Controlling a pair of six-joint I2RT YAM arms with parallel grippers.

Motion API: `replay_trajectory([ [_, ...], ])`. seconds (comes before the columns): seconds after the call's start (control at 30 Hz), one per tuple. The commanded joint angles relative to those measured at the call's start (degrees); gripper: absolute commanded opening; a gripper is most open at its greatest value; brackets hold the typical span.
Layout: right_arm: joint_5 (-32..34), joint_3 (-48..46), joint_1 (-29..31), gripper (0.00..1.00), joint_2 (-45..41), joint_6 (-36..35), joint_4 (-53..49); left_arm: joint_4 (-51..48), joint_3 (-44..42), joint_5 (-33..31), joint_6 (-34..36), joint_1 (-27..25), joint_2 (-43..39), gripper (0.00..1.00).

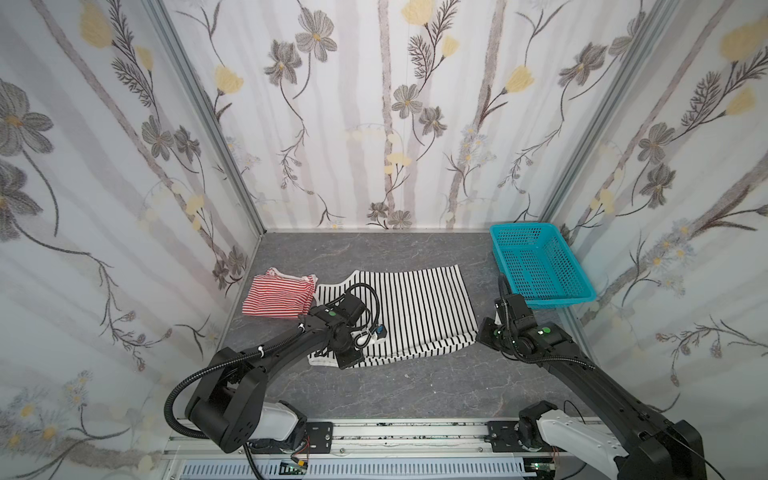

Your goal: Fold and stack the tank tops

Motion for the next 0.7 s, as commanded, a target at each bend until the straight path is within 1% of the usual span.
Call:
replay_trajectory([
  [0.0,1.0,3.7,-0.7,0.00,2.6,-2.5,0.7,-0.7,3.6,-0.8,2.9,1.7,2.3,0.00],
  [0.17,1.5,8.8,-2.7,0.00,9.5,-6.0,0.9,-0.6,9.2,0.0,4.5,4.9,7.0,0.00],
  [0.47,0.9,16.2,-5.6,0.00,21.1,-10.3,2.7,-0.5,18.8,1.2,4.3,8.6,15.2,0.00],
  [0.67,0.2,19.4,-7.3,0.00,27.9,-11.8,4.4,-0.4,22.1,2.3,4.2,9.7,19.4,0.00],
])
